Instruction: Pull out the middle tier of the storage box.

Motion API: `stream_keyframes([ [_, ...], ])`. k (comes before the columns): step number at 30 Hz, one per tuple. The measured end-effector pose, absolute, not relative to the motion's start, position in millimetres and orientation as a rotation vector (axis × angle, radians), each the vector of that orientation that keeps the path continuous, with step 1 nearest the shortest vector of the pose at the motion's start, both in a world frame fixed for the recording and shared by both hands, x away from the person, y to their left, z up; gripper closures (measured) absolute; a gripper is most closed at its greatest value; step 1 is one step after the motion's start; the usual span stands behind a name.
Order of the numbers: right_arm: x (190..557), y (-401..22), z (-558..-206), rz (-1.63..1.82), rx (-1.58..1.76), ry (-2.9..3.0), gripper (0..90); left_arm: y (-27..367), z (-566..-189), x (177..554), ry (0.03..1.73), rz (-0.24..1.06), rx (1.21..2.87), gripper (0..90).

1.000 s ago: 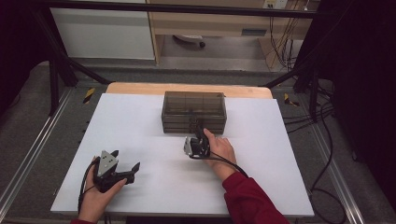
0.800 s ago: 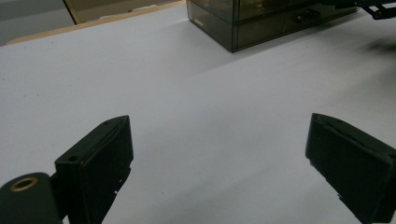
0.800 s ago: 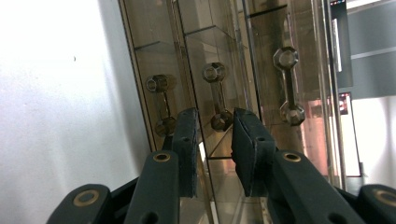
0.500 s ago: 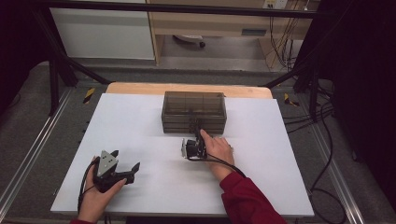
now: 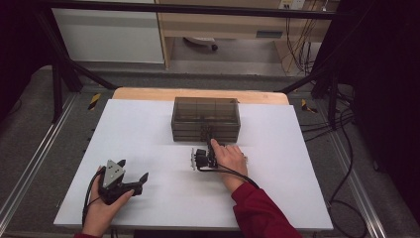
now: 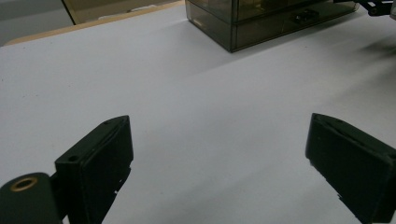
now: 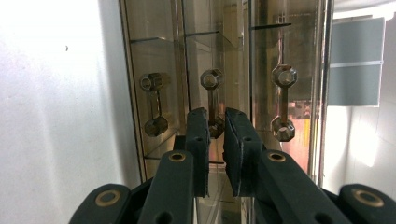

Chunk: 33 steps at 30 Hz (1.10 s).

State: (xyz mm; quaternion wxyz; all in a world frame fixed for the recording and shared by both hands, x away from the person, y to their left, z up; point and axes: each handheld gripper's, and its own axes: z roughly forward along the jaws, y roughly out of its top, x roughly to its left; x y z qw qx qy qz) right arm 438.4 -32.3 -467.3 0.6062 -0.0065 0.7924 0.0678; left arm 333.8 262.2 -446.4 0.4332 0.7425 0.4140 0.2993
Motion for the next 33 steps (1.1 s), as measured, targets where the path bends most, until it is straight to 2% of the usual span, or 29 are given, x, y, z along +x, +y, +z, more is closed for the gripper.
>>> stream_keyframes([
  [21, 410.4, -38.1, -460.5, 0.21, -0.015, 1.889, 78.9, 261.8, -446.6, 333.7, 1.03, 0.745, 1.858, 7.8],
  [25, 408.5, -41.3, -455.0, 0.266, -0.003, 1.939, 56.3, 261.9, -446.7, 333.7, 1.031, 0.743, 1.86, 7.8],
  [28, 409.0, -46.5, -448.8, 0.325, 0.078, 2.006, 42.7, 261.4, -447.2, 334.0, 1.031, 0.739, 1.865, 7.8],
  [33, 412.8, -58.5, -439.4, 0.442, 0.194, 2.146, 28.1, 261.5, -447.3, 333.9, 1.032, 0.735, 1.866, 7.7],
])
